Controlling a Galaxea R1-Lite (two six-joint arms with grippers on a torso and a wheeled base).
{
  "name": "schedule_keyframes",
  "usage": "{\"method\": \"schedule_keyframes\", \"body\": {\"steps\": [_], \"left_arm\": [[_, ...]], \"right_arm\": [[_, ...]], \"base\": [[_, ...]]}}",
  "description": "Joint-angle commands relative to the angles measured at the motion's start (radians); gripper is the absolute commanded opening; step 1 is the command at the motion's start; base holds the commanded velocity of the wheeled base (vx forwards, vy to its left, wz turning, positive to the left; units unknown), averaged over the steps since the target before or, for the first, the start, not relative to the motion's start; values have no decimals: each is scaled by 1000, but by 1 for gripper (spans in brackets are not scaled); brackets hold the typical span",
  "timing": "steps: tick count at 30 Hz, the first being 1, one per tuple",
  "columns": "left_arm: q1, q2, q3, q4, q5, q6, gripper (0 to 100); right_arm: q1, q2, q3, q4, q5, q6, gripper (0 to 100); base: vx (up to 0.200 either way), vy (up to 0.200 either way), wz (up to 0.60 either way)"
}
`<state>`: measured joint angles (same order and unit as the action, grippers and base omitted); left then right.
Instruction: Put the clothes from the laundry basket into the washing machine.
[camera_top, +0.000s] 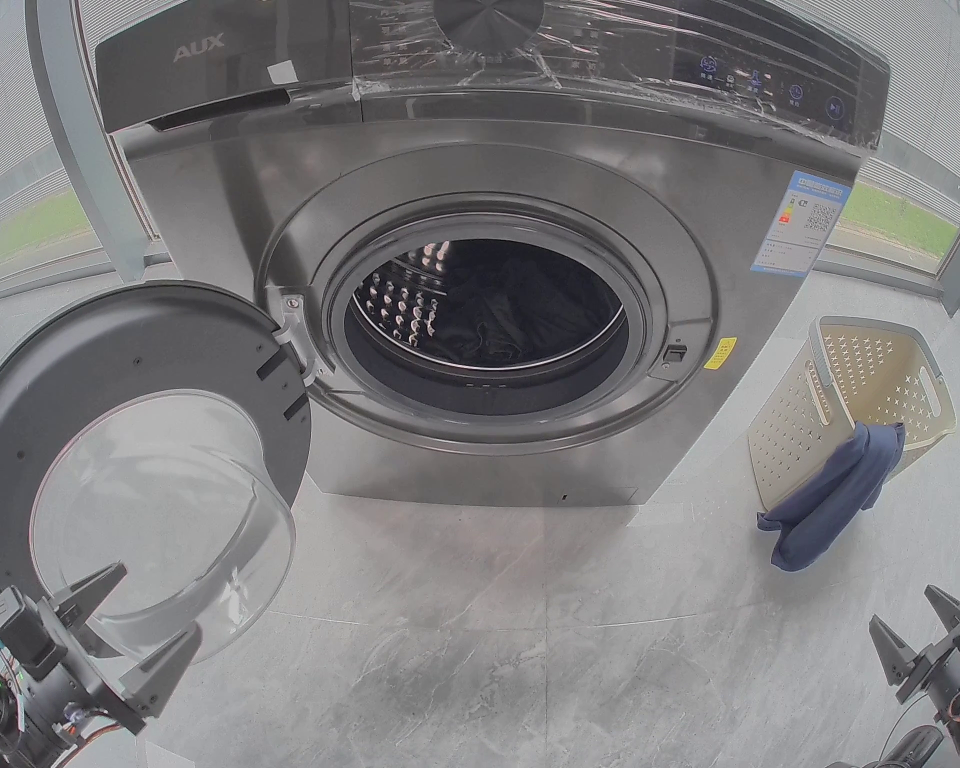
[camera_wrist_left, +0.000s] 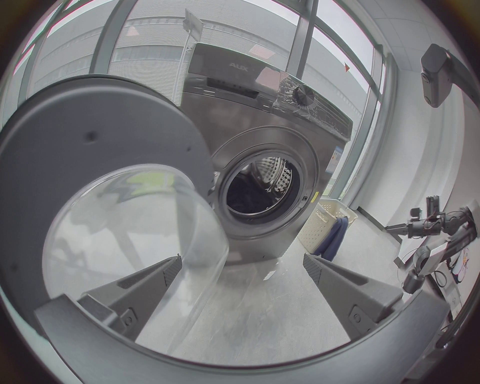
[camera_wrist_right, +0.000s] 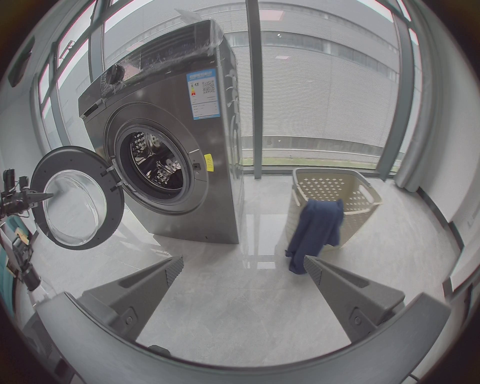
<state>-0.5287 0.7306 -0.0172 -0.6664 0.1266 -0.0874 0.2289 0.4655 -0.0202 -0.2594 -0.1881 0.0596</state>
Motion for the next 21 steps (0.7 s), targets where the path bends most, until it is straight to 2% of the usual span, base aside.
{"method": "schedule_keyframes", "body": {"steps": [1, 2, 4, 6, 8, 9, 10, 12, 13, 15, 18, 19, 21], "left_arm": [[234, -501, 17, 375, -82, -14, 100], [265, -562, 17, 430, -97, -20, 100], [316, -642, 17, 507, -134, -12, 100], [346, -643, 17, 562, -133, 8, 100], [358, -642, 17, 577, -130, 5, 100], [383, -642, 17, 588, -136, -5, 100], [418, -643, 17, 591, -140, -12, 100], [455, -645, 17, 591, -133, 5, 100], [486, -657, 17, 591, -133, 28, 100], [527, -717, 17, 594, -128, 37, 100], [527, -731, 17, 626, -93, 101, 100], [526, -731, 17, 631, -101, 109, 100], [524, -731, 17, 669, -130, 95, 100]], "right_arm": [[-211, -407, 6, 244, 29, -33, 100], [-234, -426, 5, 252, 38, -35, 100], [-243, -443, 3, 255, 52, -35, 100], [-240, -453, 5, 253, 61, -38, 100], [-237, -458, 9, 244, 84, -38, 100], [-237, -459, 16, 255, 142, -29, 100], [-234, -459, 20, 255, 177, -40, 100], [-232, -459, 20, 253, 173, -38, 100], [-234, -459, 20, 255, 164, -43, 100], [-235, -459, 20, 255, 164, -49, 100], [-234, -459, 20, 255, 167, -53, 100], [-232, -459, 20, 255, 167, -50, 100], [-232, -459, 20, 255, 167, -53, 100]], "base": [[0, 0, 0], [0, 0, 0], [0, 0, 0], [0, 0, 0], [0, 0, 0], [0, 0, 0], [0, 0, 0], [0, 0, 0], [0, 0, 0], [0, 0, 0], [0, 0, 0], [0, 0, 0], [0, 0, 0]]}}
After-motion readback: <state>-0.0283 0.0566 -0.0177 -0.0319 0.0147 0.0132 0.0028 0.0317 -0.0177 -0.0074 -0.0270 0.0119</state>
